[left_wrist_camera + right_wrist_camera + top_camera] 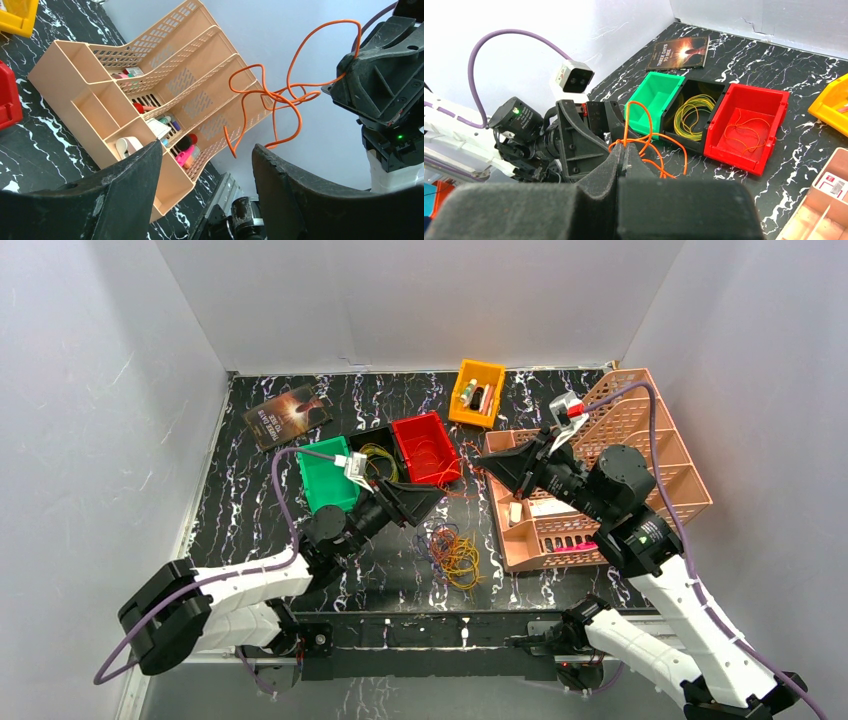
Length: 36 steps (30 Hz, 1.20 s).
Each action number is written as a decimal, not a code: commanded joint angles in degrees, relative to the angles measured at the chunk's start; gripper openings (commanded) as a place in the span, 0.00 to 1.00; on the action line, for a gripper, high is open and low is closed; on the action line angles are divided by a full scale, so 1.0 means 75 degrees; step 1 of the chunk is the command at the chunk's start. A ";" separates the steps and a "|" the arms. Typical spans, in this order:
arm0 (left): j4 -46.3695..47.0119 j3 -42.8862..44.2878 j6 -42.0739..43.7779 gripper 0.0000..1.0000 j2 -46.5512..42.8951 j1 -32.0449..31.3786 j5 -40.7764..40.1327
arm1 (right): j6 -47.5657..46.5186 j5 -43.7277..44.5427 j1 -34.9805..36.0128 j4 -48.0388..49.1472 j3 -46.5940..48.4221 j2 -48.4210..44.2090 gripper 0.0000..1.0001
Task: Untangle the cables
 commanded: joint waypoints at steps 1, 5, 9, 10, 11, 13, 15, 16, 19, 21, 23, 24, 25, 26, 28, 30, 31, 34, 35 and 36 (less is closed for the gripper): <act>0.0437 0.0321 -0.0065 0.63 0.0092 -0.0008 0.0165 | 0.0176 -0.0204 0.0002 0.0636 -0.0060 -0.0034 0.00; 0.0504 0.0543 -0.0271 0.52 0.0480 -0.0008 0.0205 | 0.0248 -0.0363 0.0002 0.0720 -0.0099 0.0015 0.00; 0.0808 0.0797 -0.0379 0.40 0.0863 -0.0004 0.0260 | 0.0284 -0.0397 0.0005 0.0753 -0.0149 0.0012 0.00; 0.0858 0.0853 -0.0390 0.34 0.0931 0.0002 0.0249 | 0.0287 -0.0388 0.0005 0.0745 -0.0167 0.0000 0.00; 0.0891 0.0866 -0.0383 0.29 0.0973 0.0003 0.0213 | 0.0287 -0.0365 0.0004 0.0743 -0.0177 -0.0007 0.00; 0.0917 0.0845 -0.0317 0.14 0.0980 0.0002 0.0089 | 0.0278 -0.0265 0.0006 0.0708 -0.0187 -0.0059 0.00; 0.0897 0.0686 -0.0253 0.05 0.0911 0.0001 -0.0143 | 0.0238 -0.0101 0.0005 0.0640 -0.0136 -0.0101 0.00; 0.0905 0.0561 -0.0240 0.01 0.0858 0.0002 -0.0271 | 0.0190 -0.0023 -0.0001 0.0567 -0.0081 -0.0114 0.00; 0.0527 0.0170 0.0108 0.00 0.0569 0.0014 -0.1018 | -0.0055 0.0429 0.0005 0.0114 0.0243 -0.0127 0.00; -0.0199 -0.0049 0.0205 0.00 0.0281 0.0031 -0.1711 | -0.0240 0.0857 0.0005 -0.0167 0.0453 -0.0169 0.00; -0.1171 -0.0164 0.0293 0.00 -0.0023 0.0040 -0.2296 | -0.0413 0.1291 0.0005 -0.0385 0.0638 -0.0286 0.00; -0.1837 -0.0190 0.0316 0.00 -0.0180 0.0059 -0.2540 | -0.0501 0.1544 0.0005 -0.0469 0.0715 -0.0361 0.00; -0.2264 -0.0203 0.0391 0.00 -0.0317 0.0062 -0.2759 | -0.0573 0.1784 0.0005 -0.0552 0.0776 -0.0442 0.00; -0.2717 -0.0199 0.0499 0.00 -0.0452 0.0082 -0.2957 | -0.0633 0.2051 0.0002 -0.0612 0.0826 -0.0517 0.00; -0.3613 -0.0135 0.0621 0.00 -0.0677 0.0086 -0.3391 | -0.0715 0.2527 0.0002 -0.0719 0.0900 -0.0665 0.00; -0.4356 -0.0056 0.0715 0.00 -0.0863 0.0118 -0.3808 | -0.0743 0.3115 0.0005 -0.0824 0.0955 -0.0805 0.00; -0.4625 -0.0042 0.0794 0.00 -0.0956 0.0120 -0.3974 | -0.0734 0.3313 0.0005 -0.0864 0.0970 -0.0862 0.00; -0.5372 0.0016 0.0871 0.00 -0.1195 0.0129 -0.4531 | -0.0735 0.3820 0.0005 -0.0884 0.0952 -0.1027 0.00; -0.5625 0.0061 0.0875 0.00 -0.1266 0.0124 -0.4716 | -0.0731 0.3968 0.0005 -0.0886 0.0936 -0.1085 0.00; -0.5878 0.0106 0.0865 0.00 -0.1322 0.0128 -0.4879 | -0.0726 0.4101 0.0010 -0.0876 0.0929 -0.1133 0.00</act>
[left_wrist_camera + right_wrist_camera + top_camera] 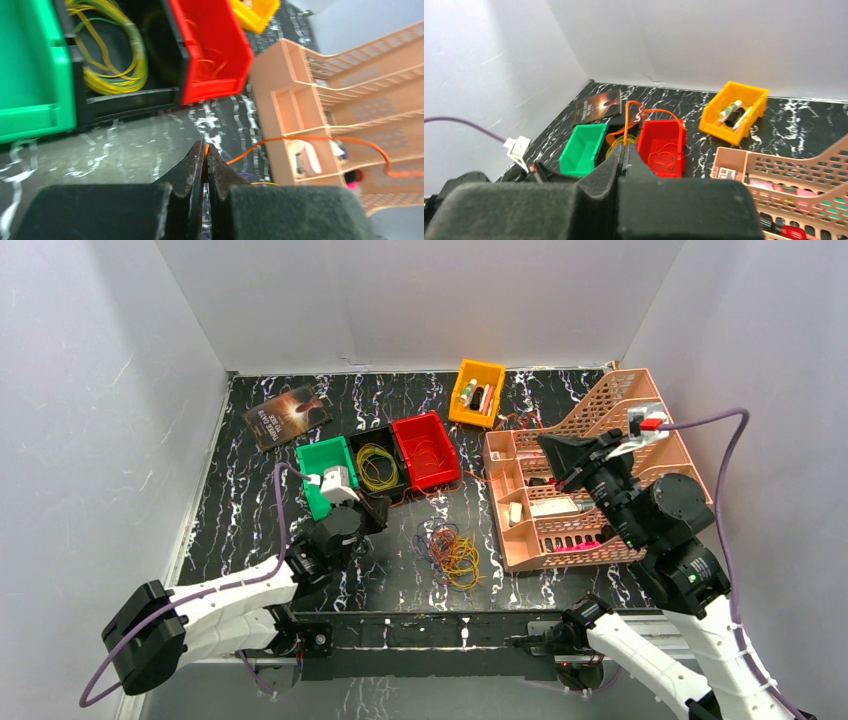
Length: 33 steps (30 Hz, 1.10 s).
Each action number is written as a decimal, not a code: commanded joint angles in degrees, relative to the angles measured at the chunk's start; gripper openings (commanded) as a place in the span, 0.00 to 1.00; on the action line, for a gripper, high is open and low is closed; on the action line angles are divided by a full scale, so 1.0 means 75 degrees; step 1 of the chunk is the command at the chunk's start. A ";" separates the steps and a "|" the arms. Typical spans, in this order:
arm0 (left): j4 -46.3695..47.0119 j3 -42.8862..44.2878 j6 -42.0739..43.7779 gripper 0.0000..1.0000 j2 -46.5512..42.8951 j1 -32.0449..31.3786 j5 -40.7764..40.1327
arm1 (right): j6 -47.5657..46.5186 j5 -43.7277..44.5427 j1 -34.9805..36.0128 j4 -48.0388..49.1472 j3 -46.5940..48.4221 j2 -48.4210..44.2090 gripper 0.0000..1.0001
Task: Untangle the cables
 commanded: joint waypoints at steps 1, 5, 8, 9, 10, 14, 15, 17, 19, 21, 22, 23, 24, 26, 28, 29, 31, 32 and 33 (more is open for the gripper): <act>-0.1622 0.0280 0.0267 0.00 -0.0385 0.0068 -0.1290 | -0.0136 0.1179 0.0006 0.0157 0.0262 -0.0201 0.00; -0.1468 0.0221 0.0479 0.00 -0.0513 0.0071 -0.1239 | -0.0134 0.1233 0.0005 0.0180 0.0262 -0.0183 0.00; -0.1188 0.0230 0.0681 0.00 -0.0435 0.0072 -0.1016 | -0.0056 0.0997 0.0005 0.0166 0.0241 -0.0057 0.00; -0.1099 0.0256 0.0772 0.00 -0.0412 0.0064 -0.0916 | -0.0024 0.0901 0.0005 0.0171 0.0225 -0.0009 0.00; -0.0987 0.0262 0.0850 0.01 -0.0396 0.0075 -0.0802 | 0.0015 0.0810 0.0005 0.0171 0.0211 0.0048 0.00; -0.0607 0.0203 0.1196 0.29 -0.0419 0.0074 -0.0297 | 0.0069 0.0317 0.0004 0.0117 0.0277 0.0306 0.00; -0.0585 0.0199 0.1260 0.37 -0.0433 0.0070 -0.0217 | 0.0073 0.0240 0.0005 0.0124 0.0290 0.0358 0.00; -0.0671 0.0222 0.1370 0.47 -0.0486 0.0071 -0.0152 | 0.0068 0.0191 0.0005 0.0148 0.0300 0.0453 0.00; -0.0864 0.0274 0.1472 0.54 -0.0535 0.0064 -0.0208 | 0.0046 0.0200 0.0004 0.0158 0.0371 0.0556 0.00; -0.1047 0.0318 0.1578 0.59 -0.0619 0.0073 -0.0261 | 0.0011 0.0230 0.0005 0.0160 0.0517 0.0735 0.00; -0.1146 0.0343 0.1654 0.62 -0.0668 0.0069 -0.0265 | -0.0016 0.0241 -0.0001 0.0163 0.0585 0.0831 0.00; -0.1293 0.0390 0.1717 0.65 -0.0705 0.0071 -0.0266 | -0.0052 0.0228 0.0005 0.0160 0.0658 0.0951 0.00; -0.1482 0.0450 0.1771 0.69 -0.0719 0.0073 -0.0267 | -0.0082 0.0226 0.0002 0.0122 0.0742 0.1088 0.00; -0.1879 0.0616 0.1940 0.82 -0.0715 0.0070 -0.0211 | -0.0133 0.0245 0.0003 0.0002 0.0939 0.1429 0.00; -0.2336 0.0811 0.2021 0.98 -0.0678 0.0064 -0.0153 | -0.0164 0.0381 0.0005 -0.0189 0.1166 0.1749 0.00; -0.2577 0.0914 0.2041 0.98 -0.0637 0.0071 -0.0140 | -0.0193 0.0509 0.0005 -0.0271 0.1259 0.1901 0.00; -0.2971 0.1099 0.2047 0.98 -0.0581 0.0069 -0.0137 | -0.0272 0.0823 0.0002 -0.0409 0.1442 0.2152 0.00; -0.3101 0.1142 0.2046 0.98 -0.0565 0.0065 -0.0137 | -0.0317 0.0958 0.0005 -0.0446 0.1541 0.2259 0.00; -0.3210 0.1165 0.2046 0.98 -0.0569 0.0065 -0.0118 | -0.0372 0.1038 0.0002 -0.0446 0.1606 0.2357 0.00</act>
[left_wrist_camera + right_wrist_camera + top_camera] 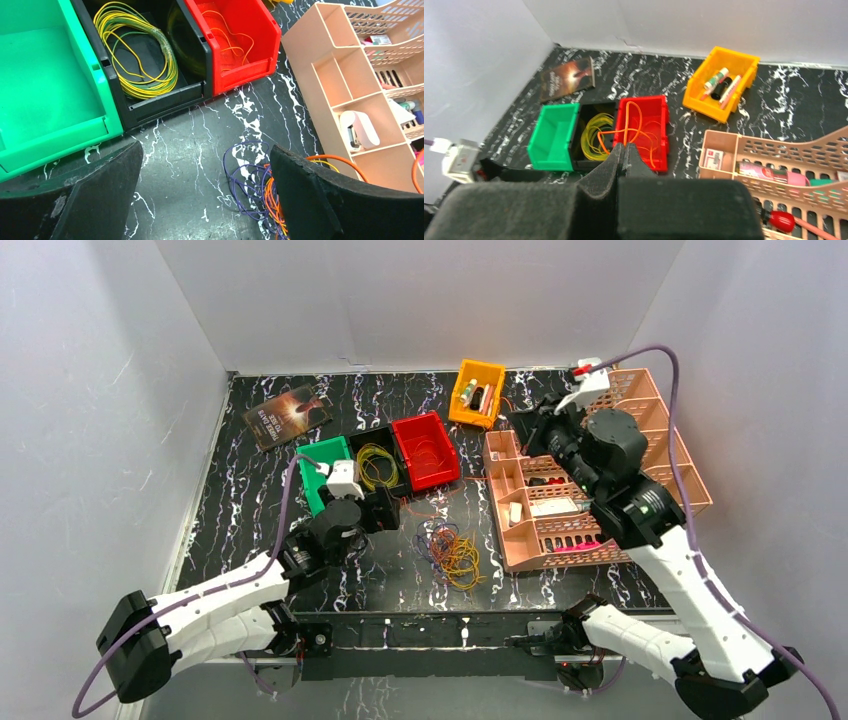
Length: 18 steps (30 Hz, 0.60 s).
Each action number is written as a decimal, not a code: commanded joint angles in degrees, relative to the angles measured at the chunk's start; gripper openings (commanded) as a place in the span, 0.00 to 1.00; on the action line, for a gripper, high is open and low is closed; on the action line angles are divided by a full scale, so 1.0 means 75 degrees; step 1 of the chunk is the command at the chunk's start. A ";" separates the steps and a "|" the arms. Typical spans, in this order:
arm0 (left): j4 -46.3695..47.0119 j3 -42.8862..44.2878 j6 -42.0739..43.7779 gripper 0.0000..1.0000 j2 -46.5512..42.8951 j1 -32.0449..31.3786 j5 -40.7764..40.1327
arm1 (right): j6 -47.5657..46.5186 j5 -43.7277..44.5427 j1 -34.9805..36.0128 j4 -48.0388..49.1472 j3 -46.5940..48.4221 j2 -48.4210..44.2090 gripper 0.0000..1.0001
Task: Untangle the cables
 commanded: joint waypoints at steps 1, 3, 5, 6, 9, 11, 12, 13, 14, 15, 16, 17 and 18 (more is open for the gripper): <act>-0.0951 0.0380 0.0198 0.98 -0.0039 0.0031 0.0039 | -0.0308 0.0544 0.0005 -0.0040 0.0557 0.0386 0.00; -0.1028 0.0332 0.0187 0.98 -0.0117 0.0039 0.0042 | -0.0403 0.0529 0.0002 0.0072 0.0667 0.0579 0.00; -0.1067 0.0276 0.0172 0.98 -0.0219 0.0033 0.0009 | -0.0496 0.0471 0.0004 0.0165 0.0840 0.0805 0.00; -0.1086 0.0254 0.0172 0.98 -0.0273 0.0024 -0.0010 | -0.0518 0.0478 -0.0001 0.0191 0.0963 0.0984 0.00; -0.1111 0.0242 0.0214 0.98 -0.0468 0.0034 0.0033 | -0.0547 0.0501 0.0005 0.0208 0.1179 0.1329 0.00; -0.0961 0.0202 0.0417 0.98 -0.0681 0.0032 0.0283 | -0.0555 0.0622 -0.0001 0.0243 0.1201 0.1481 0.00; -0.0885 0.0162 0.0516 0.98 -0.0782 0.0032 0.0411 | -0.0606 0.0738 0.0003 0.0240 0.1213 0.1535 0.00; -0.0826 0.0117 0.0616 0.98 -0.0888 0.0035 0.0545 | -0.0669 0.0961 0.0005 0.0196 0.1270 0.1576 0.00; -0.0782 0.0076 0.0743 0.98 -0.0997 0.0033 0.0673 | -0.0750 0.1239 0.0005 0.0138 0.1352 0.1591 0.00; -0.0753 0.0020 0.0826 0.98 -0.1100 0.0030 0.0784 | -0.0863 0.1529 0.0005 0.0100 0.1434 0.1571 0.00; -0.0746 -0.0061 0.0868 0.98 -0.1218 0.0031 0.0853 | -0.0978 0.1876 0.0005 0.0073 0.1507 0.1533 0.00; -0.0722 -0.0114 0.0914 0.98 -0.1334 0.0034 0.0924 | -0.1132 0.2303 0.0004 0.0065 0.1573 0.1483 0.00; -0.0635 -0.0199 0.0990 0.98 -0.1531 0.0041 0.1073 | -0.1319 0.2605 0.0005 0.0048 0.1642 0.1394 0.00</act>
